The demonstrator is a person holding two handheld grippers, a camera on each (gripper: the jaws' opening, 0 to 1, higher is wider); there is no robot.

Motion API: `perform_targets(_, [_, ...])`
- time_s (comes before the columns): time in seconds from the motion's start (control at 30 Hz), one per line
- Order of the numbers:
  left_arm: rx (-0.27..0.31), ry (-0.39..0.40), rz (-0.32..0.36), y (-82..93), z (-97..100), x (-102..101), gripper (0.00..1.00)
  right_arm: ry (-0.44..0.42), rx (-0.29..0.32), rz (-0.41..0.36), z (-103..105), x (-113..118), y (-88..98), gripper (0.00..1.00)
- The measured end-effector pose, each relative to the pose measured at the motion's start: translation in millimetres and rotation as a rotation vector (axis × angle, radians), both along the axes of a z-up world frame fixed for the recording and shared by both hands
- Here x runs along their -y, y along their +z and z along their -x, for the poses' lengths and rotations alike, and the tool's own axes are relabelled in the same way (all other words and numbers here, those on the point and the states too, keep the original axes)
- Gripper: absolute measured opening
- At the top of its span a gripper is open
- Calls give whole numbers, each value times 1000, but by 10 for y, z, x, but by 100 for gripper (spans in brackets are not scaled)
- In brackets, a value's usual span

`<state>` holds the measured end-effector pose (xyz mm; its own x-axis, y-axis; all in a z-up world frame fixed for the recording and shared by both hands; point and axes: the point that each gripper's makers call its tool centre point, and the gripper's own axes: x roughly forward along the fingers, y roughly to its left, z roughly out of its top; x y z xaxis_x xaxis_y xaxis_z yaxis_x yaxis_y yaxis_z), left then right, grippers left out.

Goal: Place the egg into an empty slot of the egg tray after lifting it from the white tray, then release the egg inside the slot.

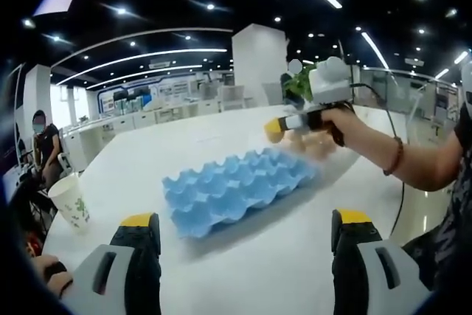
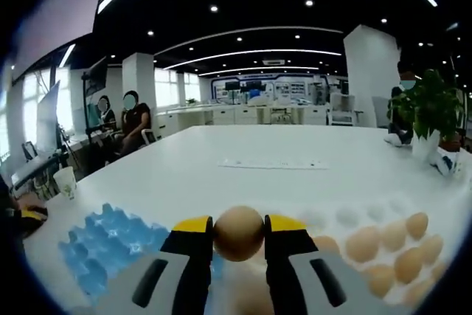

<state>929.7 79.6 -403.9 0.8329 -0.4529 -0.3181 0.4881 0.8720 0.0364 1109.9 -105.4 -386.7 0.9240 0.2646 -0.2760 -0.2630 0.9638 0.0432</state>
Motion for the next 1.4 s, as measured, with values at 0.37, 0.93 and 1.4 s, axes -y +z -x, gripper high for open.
perform_targets(0.37, [-22, 16, -26, -82, 29, -60, 99, 149, -6, -37, 53, -514, 29, 28])
perform_targets(0.93, [-22, 24, -15, -88, 56, -98, 98, 316, 22, -43, 146, -1152, 109, 28])
perform_targets(1.4, [-24, 20, -19, -91, 66, -92, 98, 452, -14, -39, 273, -1685, 17, 28])
